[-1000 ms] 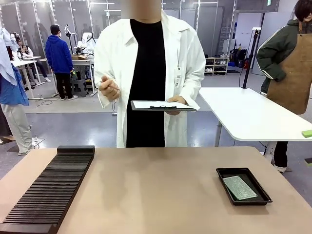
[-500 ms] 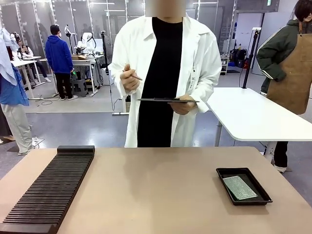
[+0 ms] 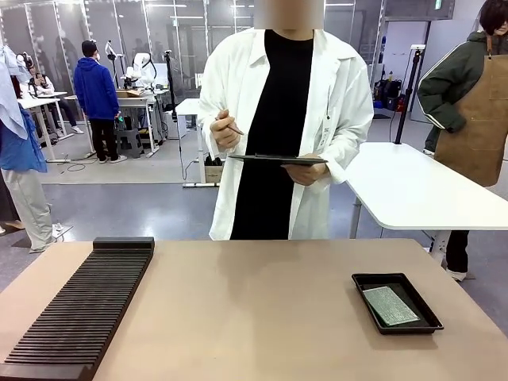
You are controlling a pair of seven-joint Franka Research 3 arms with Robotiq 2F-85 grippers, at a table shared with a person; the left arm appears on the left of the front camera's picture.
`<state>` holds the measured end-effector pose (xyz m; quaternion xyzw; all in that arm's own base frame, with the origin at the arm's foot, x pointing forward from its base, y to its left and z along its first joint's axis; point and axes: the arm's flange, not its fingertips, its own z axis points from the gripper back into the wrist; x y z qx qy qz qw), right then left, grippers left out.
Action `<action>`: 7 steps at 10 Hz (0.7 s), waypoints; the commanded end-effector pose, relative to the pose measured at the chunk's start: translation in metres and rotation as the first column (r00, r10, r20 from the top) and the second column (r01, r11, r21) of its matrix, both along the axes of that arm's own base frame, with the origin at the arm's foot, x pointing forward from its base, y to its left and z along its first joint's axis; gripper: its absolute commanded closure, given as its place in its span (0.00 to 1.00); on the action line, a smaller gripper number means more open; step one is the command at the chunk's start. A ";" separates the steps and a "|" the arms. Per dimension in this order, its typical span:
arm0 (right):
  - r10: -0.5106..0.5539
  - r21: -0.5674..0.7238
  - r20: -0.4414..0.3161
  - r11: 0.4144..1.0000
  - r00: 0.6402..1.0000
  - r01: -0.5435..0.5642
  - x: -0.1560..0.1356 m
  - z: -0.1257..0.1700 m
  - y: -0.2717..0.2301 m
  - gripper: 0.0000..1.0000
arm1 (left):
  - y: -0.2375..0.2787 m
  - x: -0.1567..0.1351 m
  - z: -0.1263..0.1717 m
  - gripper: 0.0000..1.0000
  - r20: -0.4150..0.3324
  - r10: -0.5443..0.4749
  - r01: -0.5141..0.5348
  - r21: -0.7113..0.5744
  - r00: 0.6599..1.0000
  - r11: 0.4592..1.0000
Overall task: Inspect the PCB.
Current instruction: Place the Blank PCB in the ESD tray.
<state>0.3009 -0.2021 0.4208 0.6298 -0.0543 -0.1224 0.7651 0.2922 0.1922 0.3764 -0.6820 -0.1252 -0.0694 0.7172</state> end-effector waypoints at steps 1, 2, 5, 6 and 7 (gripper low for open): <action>-0.003 -0.019 0.004 1.000 1.000 0.003 -0.001 0.002 -0.001 0.00 | 0.002 0.002 0.002 0.00 -0.009 -0.004 0.004 0.006 1.000 1.000; -0.003 -0.019 0.004 1.000 1.000 0.003 -0.001 0.002 -0.001 0.00 | 0.002 0.002 0.002 0.00 -0.009 -0.004 0.004 0.006 1.000 1.000; -0.003 -0.019 0.004 1.000 1.000 0.003 -0.001 0.002 -0.001 0.00 | 0.002 0.002 0.002 0.00 -0.009 -0.004 0.004 0.006 1.000 1.000; -0.003 -0.019 0.004 1.000 1.000 0.003 -0.001 0.002 -0.001 0.00 | 0.002 0.002 0.002 0.00 -0.009 -0.004 0.004 0.006 1.000 1.000; -0.003 -0.019 0.004 1.000 1.000 0.003 -0.001 0.002 -0.001 0.00 | 0.002 0.002 0.002 0.00 -0.009 -0.004 0.004 0.006 1.000 1.000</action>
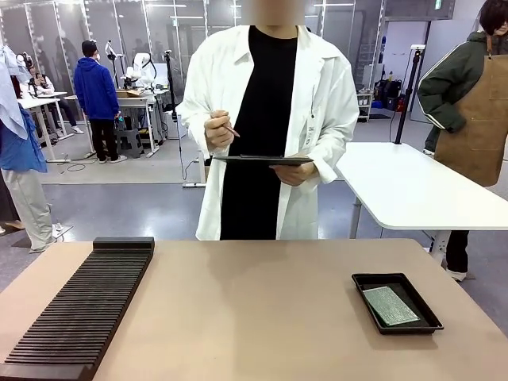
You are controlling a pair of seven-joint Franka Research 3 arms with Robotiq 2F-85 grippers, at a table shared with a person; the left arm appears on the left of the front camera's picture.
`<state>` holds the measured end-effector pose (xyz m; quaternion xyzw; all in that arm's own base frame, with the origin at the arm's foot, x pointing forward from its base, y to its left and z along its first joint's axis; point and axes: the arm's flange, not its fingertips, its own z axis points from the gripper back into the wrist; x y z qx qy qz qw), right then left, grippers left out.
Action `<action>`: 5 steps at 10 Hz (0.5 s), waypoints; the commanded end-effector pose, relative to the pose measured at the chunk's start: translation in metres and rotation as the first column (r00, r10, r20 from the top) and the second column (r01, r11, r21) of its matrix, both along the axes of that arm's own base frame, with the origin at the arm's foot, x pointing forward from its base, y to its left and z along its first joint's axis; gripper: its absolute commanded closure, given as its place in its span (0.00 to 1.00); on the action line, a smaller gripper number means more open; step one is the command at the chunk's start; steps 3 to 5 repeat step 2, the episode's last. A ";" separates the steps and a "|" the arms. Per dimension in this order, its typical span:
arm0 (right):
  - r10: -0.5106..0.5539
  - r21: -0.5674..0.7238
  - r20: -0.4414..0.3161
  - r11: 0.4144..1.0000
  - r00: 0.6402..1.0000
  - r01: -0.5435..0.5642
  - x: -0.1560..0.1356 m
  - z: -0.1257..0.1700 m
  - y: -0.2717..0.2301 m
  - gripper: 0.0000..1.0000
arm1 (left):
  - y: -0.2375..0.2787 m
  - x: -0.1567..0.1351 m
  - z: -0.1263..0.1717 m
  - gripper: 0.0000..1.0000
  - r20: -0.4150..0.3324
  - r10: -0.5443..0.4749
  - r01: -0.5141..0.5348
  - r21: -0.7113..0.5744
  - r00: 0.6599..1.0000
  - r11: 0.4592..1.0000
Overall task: Inspect the PCB.
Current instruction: Place the Blank PCB in the ESD tray.
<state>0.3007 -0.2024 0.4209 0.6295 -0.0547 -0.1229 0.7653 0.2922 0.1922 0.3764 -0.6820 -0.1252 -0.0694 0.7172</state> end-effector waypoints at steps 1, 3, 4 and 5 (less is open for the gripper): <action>-0.002 -0.018 0.004 1.000 1.000 0.002 -0.001 0.002 -0.001 0.00 | 0.002 0.002 0.002 0.00 -0.009 -0.004 0.004 0.006 1.000 1.000; -0.002 -0.018 0.004 1.000 1.000 0.002 -0.001 0.002 -0.001 0.00 | 0.002 0.002 0.002 0.00 -0.009 -0.004 0.004 0.006 1.000 1.000; -0.002 -0.018 0.004 1.000 1.000 0.002 -0.001 0.002 -0.001 0.00 | 0.002 0.002 0.002 0.00 -0.009 -0.004 0.004 0.006 1.000 1.000; -0.002 -0.018 0.004 1.000 1.000 0.002 -0.001 0.002 -0.001 0.00 | 0.002 0.002 0.002 0.00 -0.009 -0.004 0.004 0.006 1.000 1.000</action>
